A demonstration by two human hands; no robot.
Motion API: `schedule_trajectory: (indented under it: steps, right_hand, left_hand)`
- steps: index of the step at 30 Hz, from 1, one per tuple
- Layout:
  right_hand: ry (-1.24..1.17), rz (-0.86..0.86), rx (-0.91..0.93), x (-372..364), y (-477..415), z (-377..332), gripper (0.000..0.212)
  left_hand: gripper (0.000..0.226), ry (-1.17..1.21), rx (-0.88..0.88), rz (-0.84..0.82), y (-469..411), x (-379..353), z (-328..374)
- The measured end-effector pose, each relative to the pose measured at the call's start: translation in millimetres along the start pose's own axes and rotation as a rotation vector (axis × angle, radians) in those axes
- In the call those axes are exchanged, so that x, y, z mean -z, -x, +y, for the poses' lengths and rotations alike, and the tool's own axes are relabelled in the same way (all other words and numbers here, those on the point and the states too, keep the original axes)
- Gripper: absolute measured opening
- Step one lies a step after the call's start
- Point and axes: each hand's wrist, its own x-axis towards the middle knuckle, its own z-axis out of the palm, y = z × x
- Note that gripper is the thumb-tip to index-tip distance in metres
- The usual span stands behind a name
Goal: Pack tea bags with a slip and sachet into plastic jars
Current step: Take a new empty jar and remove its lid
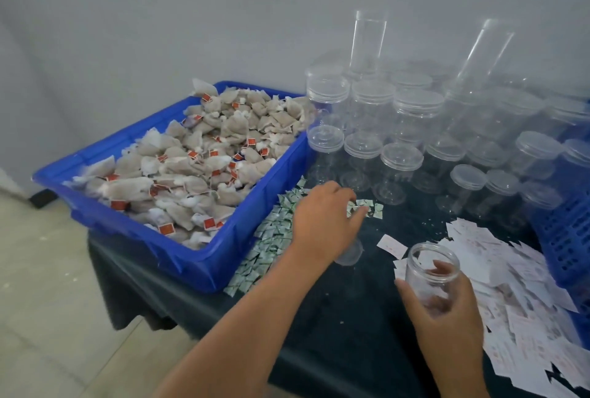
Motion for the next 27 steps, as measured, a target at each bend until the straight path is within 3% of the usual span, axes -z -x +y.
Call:
schedule_trajectory:
  steps: [2,4,7,10,12,14,17,21,25,27]
  right_hand:
    - [0.013,-0.013,0.004,0.3,0.7,1.0,0.055]
    - [0.017,-0.033,0.006,-0.7,0.8,3.0,0.055]
    - [0.004,-0.048,0.005,-2.1,-0.4,4.0,0.054]
    - [0.013,-0.067,0.005,-1.1,-0.2,3.3,0.054]
    - [0.011,-0.082,0.003,-0.6,0.1,2.6,0.053]
    - [0.012,-0.096,-0.005,-0.9,-0.2,2.9,0.052]
    - [0.005,-0.104,-0.015,-1.3,-1.3,3.9,0.051]
    - [0.003,-0.106,-0.026,-1.4,-1.5,2.9,0.051]
    - [0.011,-0.116,-0.028,-2.9,-0.4,2.4,0.051]
    - [0.010,-0.129,-0.034,-3.0,-0.3,1.8,0.050]
  left_hand:
    - [0.031,0.095,-0.014,0.103,-10.5,38.8,-0.1]
    - [0.026,0.073,0.019,0.057,-32.8,82.0,-15.5]
    - [0.021,-0.137,0.138,-0.223,-80.3,127.7,-61.7]
    - [0.038,-0.376,0.271,-0.493,-108.6,124.6,-108.7]
    - [0.058,-0.442,0.304,-0.578,-107.4,98.7,-135.7]
    - [0.075,-0.438,0.315,-0.606,-100.3,70.8,-157.4]
    - [0.056,-0.447,0.268,-0.626,-97.9,44.4,-172.8]
    - [0.034,-0.342,0.349,-0.583,-103.7,42.9,-166.7]
    - [0.068,-0.196,0.361,-0.581,-99.6,37.3,-173.4]
    - [0.059,-0.176,0.363,-0.608,-99.8,33.3,-178.2]
